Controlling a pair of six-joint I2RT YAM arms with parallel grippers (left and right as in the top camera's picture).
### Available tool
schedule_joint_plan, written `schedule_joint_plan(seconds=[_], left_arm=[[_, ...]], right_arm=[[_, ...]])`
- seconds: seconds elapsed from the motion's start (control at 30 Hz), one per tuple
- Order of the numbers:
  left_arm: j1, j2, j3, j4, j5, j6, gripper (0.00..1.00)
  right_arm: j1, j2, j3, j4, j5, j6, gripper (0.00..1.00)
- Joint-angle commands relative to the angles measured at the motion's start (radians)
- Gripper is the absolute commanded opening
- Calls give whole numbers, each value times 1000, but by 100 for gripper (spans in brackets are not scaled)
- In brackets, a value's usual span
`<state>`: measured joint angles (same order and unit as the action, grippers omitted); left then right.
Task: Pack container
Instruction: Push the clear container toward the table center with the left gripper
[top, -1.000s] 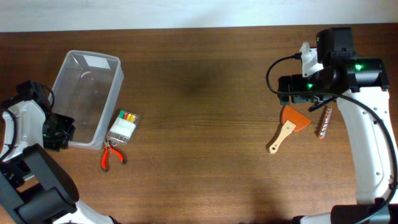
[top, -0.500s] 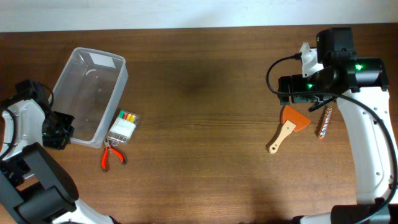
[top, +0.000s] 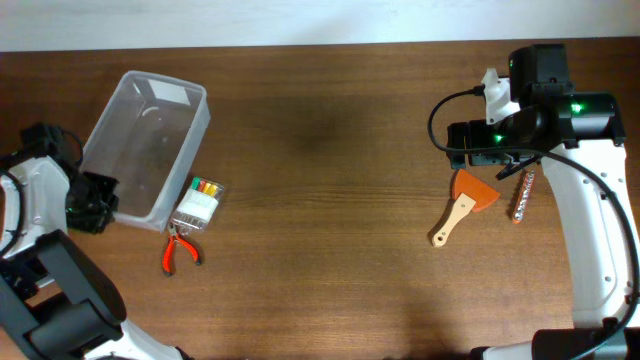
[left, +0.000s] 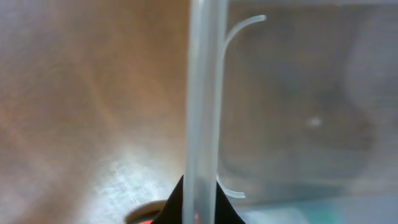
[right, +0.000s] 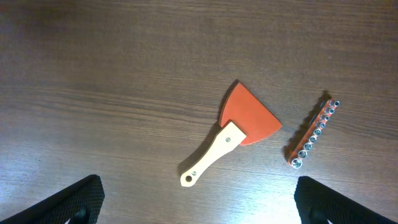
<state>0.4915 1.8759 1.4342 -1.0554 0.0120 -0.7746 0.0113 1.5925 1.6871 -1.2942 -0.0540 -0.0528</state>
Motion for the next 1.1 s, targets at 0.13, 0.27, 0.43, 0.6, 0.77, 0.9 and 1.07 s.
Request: schedule_joint_plan(seconds=[0.13,0.27,0.43,0.6,0.77,0.9,1.07], left_arm=[[-49,-48,137,54,109,145,2],[-134,-89,216,60,127,270,2],[-309,-145,274,43,131,427,2],[-548,-151,264,-61,129,565,2],[-719,-112,212,-91,29,589,2],[-774,-71,153,-74,-2,589,2],[-780,-3,92,-51,-1,589,2]], right_arm=[[8,7,27,-3,-13,0,99],[8,3,27,-5,37,1,99],[7,-11,31,-5,125,9,99],[6,-24,47,-17,206,51,99],[6,-28,48,-21,218,61,99],[6,-28,48,-23,217,61,99],[6,-28,48,-28,217,61,99]])
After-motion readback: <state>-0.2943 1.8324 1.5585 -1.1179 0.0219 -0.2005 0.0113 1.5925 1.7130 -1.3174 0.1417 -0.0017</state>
